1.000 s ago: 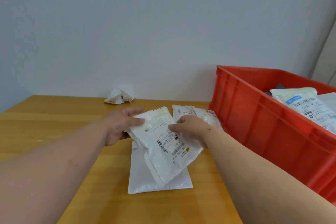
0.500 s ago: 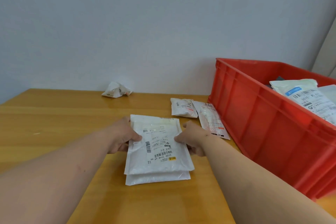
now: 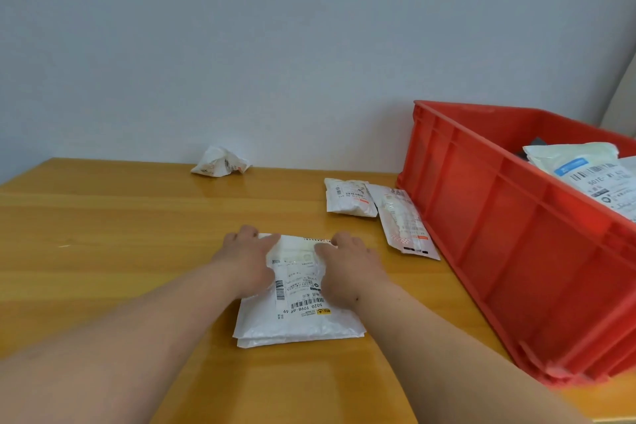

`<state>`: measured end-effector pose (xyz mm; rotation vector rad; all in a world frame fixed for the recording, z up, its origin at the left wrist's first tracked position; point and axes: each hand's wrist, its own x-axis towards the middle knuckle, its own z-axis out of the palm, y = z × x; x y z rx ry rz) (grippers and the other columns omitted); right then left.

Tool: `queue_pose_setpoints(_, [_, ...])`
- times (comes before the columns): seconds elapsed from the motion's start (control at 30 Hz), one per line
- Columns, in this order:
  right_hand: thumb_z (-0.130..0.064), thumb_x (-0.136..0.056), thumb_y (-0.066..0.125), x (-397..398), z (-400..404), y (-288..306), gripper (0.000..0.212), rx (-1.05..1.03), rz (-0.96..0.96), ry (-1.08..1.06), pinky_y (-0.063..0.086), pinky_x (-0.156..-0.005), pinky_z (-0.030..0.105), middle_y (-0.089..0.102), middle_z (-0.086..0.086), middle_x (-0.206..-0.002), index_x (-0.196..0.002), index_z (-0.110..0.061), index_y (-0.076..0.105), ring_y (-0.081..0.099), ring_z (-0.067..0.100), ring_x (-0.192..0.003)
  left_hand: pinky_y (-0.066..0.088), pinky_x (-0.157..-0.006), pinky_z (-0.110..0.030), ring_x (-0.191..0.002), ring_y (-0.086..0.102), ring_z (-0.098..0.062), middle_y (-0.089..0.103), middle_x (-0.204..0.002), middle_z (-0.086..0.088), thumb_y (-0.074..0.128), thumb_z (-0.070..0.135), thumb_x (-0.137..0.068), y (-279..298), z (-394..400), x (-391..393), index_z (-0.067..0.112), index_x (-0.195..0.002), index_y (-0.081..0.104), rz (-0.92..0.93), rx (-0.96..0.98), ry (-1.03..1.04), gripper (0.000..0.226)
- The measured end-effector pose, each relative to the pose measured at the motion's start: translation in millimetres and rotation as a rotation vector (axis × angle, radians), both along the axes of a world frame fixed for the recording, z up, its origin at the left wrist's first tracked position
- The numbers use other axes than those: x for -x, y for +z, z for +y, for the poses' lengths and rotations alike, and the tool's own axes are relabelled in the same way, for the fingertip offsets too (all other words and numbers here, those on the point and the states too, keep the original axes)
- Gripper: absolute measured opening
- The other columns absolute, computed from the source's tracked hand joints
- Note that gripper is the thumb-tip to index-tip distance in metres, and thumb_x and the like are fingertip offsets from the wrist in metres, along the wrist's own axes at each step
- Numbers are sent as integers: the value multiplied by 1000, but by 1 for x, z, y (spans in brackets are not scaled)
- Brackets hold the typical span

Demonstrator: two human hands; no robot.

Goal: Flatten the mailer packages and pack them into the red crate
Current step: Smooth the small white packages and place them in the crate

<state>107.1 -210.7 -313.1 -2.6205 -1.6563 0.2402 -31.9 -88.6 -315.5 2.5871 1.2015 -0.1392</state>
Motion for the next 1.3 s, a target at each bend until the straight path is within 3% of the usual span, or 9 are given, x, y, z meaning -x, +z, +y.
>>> queue_pose_setpoints(0.1, [-15,-99,39,-2,4,-11,62,47,59,74,22,-119,43,12,3,-165,-157,-28,21,18,29,-148,12,-122,-40,-150,-5,-27,-8,-164,0,36,20,-102,-8,-6,-5,29,-157,13,83,-71,-169,60])
queue_pose_setpoints(0.17, [-19,-104,36,-4,7,-17,59,65,115,79,21,-121,40,5,2,-167,-158,-28,14,14,28,-151,7,-123,-38,-151,-7,-25,-11,-164,-3,25,30,-106,-14,-9,-7,20,-157,9,95,-96,-197,54])
queue_pose_setpoints(0.27, [-31,-108,29,-6,14,-20,53,54,209,69,18,-122,40,0,2,-167,-158,-29,13,6,24,-153,2,-123,-38,-150,-12,-24,-14,-163,-3,14,49,-104,-22,-12,-5,14,-157,1,109,-75,-177,65])
queue_pose_setpoints(0.37, [-45,-106,24,-7,18,-19,57,64,252,82,12,-123,41,-4,4,-167,-159,-27,12,-2,22,-153,-1,-123,-36,-150,-15,-23,-17,-163,-2,12,54,-102,-25,-12,-3,12,-157,-5,128,-58,-147,70])
queue_pose_setpoints(0.83, [-52,-103,11,-3,11,-37,59,90,53,119,-5,-122,52,-12,-2,-166,-158,-34,0,-12,18,-152,0,-121,-47,-150,-13,-20,-18,-163,5,4,63,-97,-33,-17,-3,24,-155,-14,189,-68,-107,72])
queue_pose_setpoints(1.1, [-51,-102,15,-1,13,-35,62,101,58,96,-8,-120,55,-7,-5,-166,-158,-29,0,-8,14,-153,10,-117,-46,-151,-5,-16,-9,-164,8,8,65,-96,-29,-14,-4,29,-156,-5,231,-126,-119,72])
queue_pose_setpoints(1.3, [-46,-98,30,3,21,-21,61,39,98,58,4,-121,51,22,-2,-162,-154,-24,23,17,19,-149,12,-116,-45,-149,8,-21,5,-163,3,17,58,-98,-16,-14,-7,27,-155,11,246,-181,-151,65])
